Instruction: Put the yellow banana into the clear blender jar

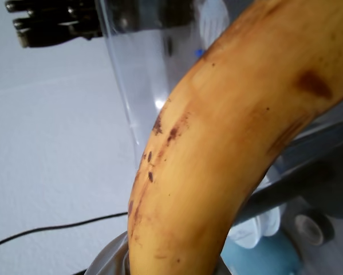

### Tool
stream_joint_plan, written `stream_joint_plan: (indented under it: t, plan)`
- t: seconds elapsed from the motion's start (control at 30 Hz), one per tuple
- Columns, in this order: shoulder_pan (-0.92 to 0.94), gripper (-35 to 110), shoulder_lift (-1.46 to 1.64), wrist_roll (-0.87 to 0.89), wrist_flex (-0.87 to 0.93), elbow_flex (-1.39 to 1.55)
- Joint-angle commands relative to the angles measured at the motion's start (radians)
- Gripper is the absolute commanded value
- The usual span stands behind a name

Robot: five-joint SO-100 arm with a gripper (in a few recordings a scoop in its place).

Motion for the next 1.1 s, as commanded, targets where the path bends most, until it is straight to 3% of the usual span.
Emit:
stream_joint_plan:
  t: [0.0,0.33,0.57,0.83,1.07]
  plan:
    - [0.002,0,0.014,-0.012,0.018,0.003]
    - [0.018,17,0.012,-0.066,0.012,-0.034]
    - [0.041,17,-0.009,-0.072,0.034,-0.268]
    - [-0.011,17,0.018,-0.061,0.325,-0.647]
    - [-0.014,5,0.04,-0.104,0.41,-0.644]
